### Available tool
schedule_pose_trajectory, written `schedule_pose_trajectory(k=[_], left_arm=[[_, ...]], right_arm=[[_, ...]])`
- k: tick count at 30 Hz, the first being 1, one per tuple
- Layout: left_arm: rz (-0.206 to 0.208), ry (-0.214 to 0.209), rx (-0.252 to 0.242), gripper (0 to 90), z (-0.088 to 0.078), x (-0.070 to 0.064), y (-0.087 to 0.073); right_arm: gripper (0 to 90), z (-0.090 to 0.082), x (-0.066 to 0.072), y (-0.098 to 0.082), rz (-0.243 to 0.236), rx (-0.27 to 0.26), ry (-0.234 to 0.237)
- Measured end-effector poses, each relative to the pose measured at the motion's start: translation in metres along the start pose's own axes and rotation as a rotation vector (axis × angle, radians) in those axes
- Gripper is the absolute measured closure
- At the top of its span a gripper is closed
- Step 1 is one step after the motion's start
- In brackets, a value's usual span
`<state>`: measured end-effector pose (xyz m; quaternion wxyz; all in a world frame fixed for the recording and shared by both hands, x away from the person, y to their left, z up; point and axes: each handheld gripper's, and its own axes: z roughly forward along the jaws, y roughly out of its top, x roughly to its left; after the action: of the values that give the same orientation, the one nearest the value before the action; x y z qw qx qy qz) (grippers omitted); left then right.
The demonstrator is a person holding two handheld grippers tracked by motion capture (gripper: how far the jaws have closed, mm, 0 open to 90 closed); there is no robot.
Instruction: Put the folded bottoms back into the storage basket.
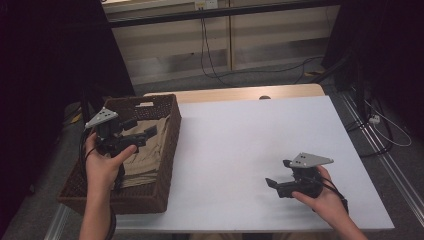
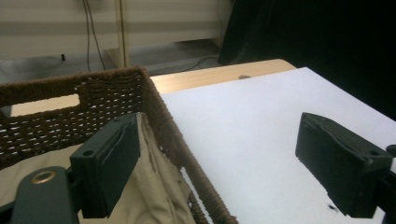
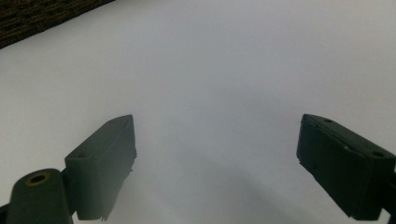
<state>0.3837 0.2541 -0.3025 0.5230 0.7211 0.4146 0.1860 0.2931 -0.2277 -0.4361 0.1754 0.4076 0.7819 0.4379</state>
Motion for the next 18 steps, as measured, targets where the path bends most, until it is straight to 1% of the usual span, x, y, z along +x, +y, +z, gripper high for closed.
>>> schedule_pose_trajectory(k=[2, 3, 4, 6, 8, 11, 12, 14, 15, 17, 18], left_arm=[[0.008, -0.004, -0.011, 14.0, -0.002, -0.003, -0.001], [0.001, -0.006, -0.026, 14.0, -0.003, -0.004, -0.002], [-0.002, -0.009, -0.031, 13.9, -0.004, -0.005, -0.002], [-0.001, -0.013, -0.048, 13.6, -0.006, -0.007, -0.004], [-0.002, -0.024, -0.051, 13.2, -0.007, -0.010, -0.005], [0.002, -0.021, -0.061, 12.2, -0.008, -0.013, -0.007], [0.003, -0.021, -0.069, 12.1, -0.009, -0.013, -0.008], [-0.001, -0.034, -0.082, 11.8, -0.009, -0.014, -0.010], [-0.001, -0.029, -0.085, 11.8, -0.010, -0.014, -0.012], [-0.002, -0.033, -0.098, 11.7, -0.011, -0.016, -0.015], [0.002, -0.037, -0.093, 11.8, -0.010, -0.016, -0.015]], right_arm=[[11.8, -0.002, -0.001, -0.001, 0.001, -0.003, -0.003], [11.8, -0.003, -0.002, -0.001, 0.004, -0.006, -0.003], [11.8, -0.004, -0.002, -0.002, 0.006, -0.008, -0.005], [11.8, -0.006, -0.003, -0.004, 0.005, -0.008, -0.007], [11.8, -0.007, -0.003, -0.005, 0.009, -0.009, -0.008], [11.8, -0.009, -0.004, -0.006, 0.007, -0.010, -0.009], [11.8, -0.009, -0.004, -0.006, 0.006, -0.012, -0.010], [11.8, -0.010, -0.004, -0.007, 0.007, -0.014, -0.010], [11.8, -0.011, -0.005, -0.007, 0.010, -0.015, -0.010], [11.8, -0.012, -0.007, -0.009, 0.013, -0.015, -0.014], [11.8, -0.013, -0.007, -0.010, 0.016, -0.017, -0.016]])
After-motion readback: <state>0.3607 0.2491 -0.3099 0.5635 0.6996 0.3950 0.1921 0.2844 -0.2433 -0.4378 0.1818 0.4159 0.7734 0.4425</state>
